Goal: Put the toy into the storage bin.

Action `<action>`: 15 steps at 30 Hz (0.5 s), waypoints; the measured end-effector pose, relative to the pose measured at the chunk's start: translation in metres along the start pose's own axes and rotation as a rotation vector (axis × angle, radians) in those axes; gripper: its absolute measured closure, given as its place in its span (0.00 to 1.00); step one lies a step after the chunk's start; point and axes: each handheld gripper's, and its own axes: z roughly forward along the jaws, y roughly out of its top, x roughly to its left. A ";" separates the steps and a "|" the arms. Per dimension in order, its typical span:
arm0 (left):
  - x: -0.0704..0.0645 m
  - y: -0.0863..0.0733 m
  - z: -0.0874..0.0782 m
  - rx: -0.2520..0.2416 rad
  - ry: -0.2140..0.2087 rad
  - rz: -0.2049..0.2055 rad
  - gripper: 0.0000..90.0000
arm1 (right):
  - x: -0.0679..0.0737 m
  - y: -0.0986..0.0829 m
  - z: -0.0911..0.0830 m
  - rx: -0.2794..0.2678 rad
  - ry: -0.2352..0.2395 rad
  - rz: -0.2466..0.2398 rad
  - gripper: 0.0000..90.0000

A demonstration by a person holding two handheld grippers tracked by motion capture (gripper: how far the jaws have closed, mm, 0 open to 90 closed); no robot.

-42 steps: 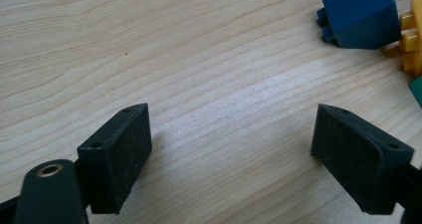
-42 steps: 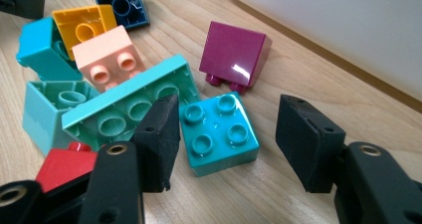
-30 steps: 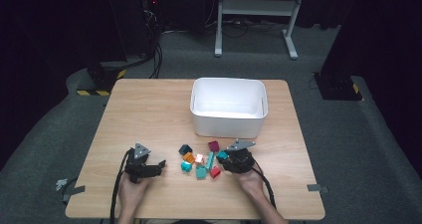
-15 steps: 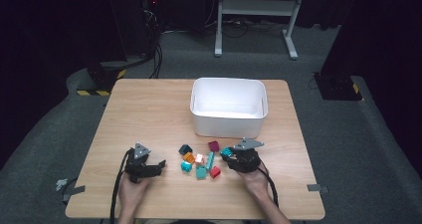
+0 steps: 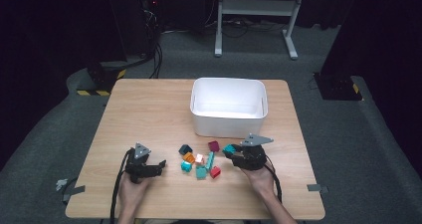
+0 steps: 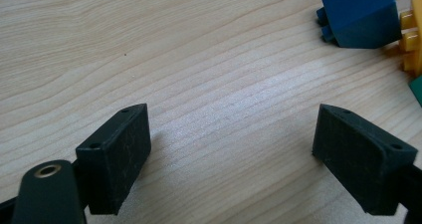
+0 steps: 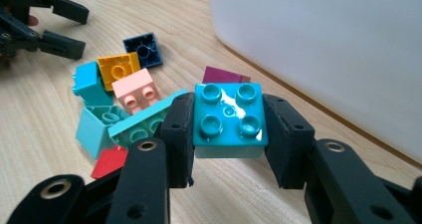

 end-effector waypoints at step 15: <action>-0.001 0.000 0.000 0.003 0.005 -0.008 0.16 | -0.004 0.010 -0.010 0.009 -0.013 -0.001 0.65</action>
